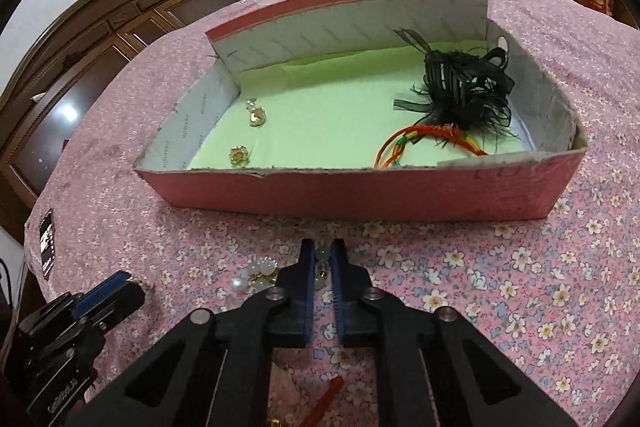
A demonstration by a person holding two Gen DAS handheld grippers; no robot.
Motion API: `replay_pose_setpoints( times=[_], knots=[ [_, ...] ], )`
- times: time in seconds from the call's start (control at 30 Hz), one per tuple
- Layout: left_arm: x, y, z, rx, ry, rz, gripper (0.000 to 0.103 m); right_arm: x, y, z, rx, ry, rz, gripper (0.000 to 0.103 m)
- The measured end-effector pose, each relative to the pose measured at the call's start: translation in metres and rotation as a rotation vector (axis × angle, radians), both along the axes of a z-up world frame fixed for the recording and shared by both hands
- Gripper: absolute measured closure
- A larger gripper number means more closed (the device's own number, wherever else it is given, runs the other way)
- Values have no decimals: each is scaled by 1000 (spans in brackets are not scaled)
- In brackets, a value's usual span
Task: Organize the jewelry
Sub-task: 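Grasp the gold pendant with the left tool while the right tool grasps the clear bead strand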
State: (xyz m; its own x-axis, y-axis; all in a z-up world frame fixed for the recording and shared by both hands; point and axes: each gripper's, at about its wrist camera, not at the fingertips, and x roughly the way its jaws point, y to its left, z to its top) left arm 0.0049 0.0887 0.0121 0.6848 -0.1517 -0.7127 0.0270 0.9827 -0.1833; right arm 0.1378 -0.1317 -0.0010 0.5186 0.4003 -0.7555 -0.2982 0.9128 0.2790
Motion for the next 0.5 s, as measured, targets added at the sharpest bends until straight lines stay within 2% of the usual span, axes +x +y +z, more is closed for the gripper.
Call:
replay_pose_setpoints(
  times=[0.5],
  knots=[
    [-17,2,29,-19,-68,-11,93,-42,-18,48,-26,-182,37,94]
  ],
)
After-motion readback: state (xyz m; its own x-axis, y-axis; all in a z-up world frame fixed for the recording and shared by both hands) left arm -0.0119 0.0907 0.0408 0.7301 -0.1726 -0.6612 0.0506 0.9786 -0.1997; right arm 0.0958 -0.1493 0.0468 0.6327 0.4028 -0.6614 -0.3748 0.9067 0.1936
